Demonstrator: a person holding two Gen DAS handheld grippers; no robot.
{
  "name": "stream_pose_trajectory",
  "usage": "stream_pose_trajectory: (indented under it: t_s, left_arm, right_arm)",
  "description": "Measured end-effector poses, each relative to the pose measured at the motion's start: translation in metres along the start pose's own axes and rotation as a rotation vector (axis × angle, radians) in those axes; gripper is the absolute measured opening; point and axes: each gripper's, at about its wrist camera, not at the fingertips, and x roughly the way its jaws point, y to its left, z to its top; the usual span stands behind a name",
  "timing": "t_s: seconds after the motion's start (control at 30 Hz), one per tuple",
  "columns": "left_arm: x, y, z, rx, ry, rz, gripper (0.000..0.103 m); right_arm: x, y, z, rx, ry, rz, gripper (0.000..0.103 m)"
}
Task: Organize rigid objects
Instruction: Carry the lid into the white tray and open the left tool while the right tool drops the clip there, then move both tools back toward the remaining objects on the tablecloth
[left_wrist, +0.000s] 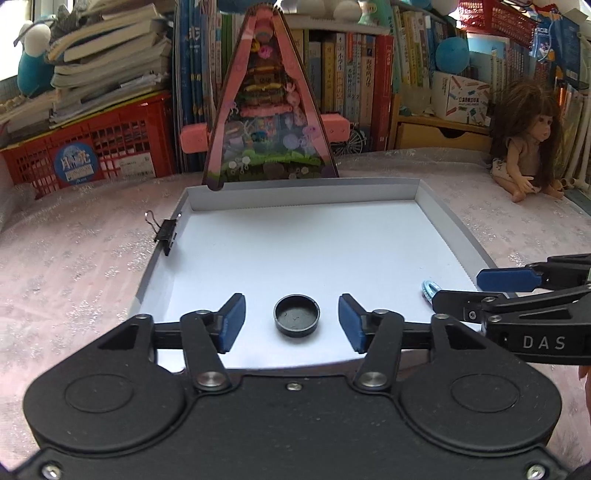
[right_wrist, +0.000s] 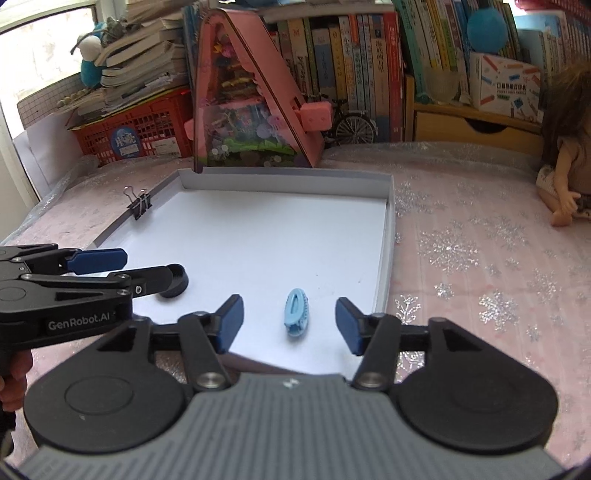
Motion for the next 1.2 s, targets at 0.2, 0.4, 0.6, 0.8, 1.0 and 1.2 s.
stream_pose_trajectory:
  t_s: [0.2, 0.4, 0.6, 0.8, 1.0, 1.2]
  left_arm:
    - [-0.032, 0.004, -0.021, 0.023, -0.036, -0.004, 0.067]
    - [-0.058, 0.005, -0.047, 0.044, -0.058, -0.014, 0.072]
    - [-0.078, 0.008, -0.069, 0.051, -0.073, -0.021, 0.074]
    - [-0.087, 0.011, -0.085, 0.055, -0.067, -0.015, 0.075]
    - [-0.085, 0.014, -0.097, 0.066, -0.044, 0.001, 0.075]
    - [-0.083, 0.017, -0.103, 0.059, -0.036, 0.006, 0.075]
  right_arm:
    - [-0.028, 0.012, -0.014, -0.064, -0.074, 0.004, 0.087]
    - [-0.047, 0.021, -0.032, -0.092, -0.102, 0.028, 0.092]
    - [-0.058, 0.029, -0.050, -0.096, -0.101, 0.077, 0.096]
    - [-0.060, 0.038, -0.066, -0.133, -0.096, 0.085, 0.098]
    - [-0.057, 0.044, -0.078, -0.143, -0.070, 0.100, 0.098]
    - [-0.051, 0.049, -0.084, -0.163, -0.057, 0.087, 0.098]
